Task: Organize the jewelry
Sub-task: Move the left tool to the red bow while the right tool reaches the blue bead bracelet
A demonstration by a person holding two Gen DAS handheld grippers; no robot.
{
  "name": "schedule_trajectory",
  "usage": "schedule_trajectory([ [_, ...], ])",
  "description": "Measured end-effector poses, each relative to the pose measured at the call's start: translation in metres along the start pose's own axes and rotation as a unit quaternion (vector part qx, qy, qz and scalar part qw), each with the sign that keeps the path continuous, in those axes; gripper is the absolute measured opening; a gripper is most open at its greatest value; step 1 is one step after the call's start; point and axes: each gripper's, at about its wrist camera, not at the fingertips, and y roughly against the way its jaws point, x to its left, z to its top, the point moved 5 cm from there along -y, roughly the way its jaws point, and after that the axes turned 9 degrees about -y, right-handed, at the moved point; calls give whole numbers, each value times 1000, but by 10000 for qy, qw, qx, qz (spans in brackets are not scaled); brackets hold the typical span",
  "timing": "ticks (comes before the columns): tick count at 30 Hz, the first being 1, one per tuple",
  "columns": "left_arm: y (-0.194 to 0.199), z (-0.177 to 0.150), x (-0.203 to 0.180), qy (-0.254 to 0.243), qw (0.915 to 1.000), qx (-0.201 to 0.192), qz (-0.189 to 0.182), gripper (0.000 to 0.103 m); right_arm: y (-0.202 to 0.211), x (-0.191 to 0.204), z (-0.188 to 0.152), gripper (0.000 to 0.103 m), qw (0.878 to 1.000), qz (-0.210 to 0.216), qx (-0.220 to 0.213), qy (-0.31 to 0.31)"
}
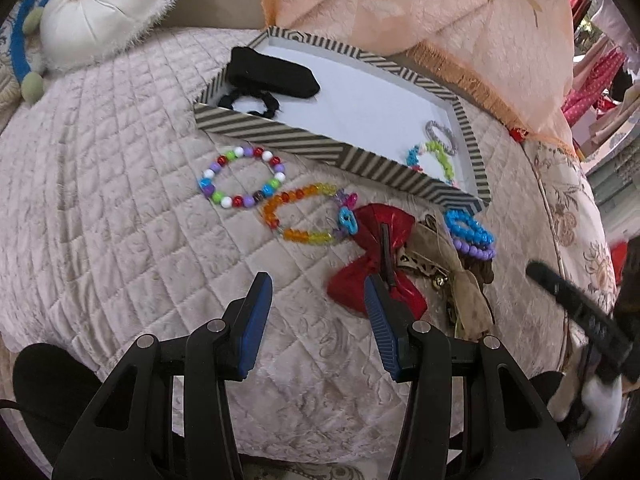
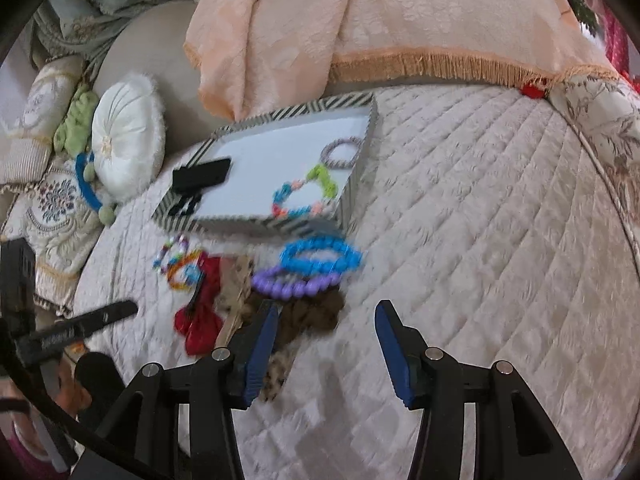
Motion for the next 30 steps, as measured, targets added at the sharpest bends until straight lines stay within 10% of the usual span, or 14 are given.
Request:
schedule_trajectory([
  [16,-23,11,-8,0,9996,231,-184,48,-75,33,8,37,9737,-328,965,2036],
  [30,-43,13,-11,94,9985,457,-269,48,-64,21,19,5,9842,123,731,1610],
])
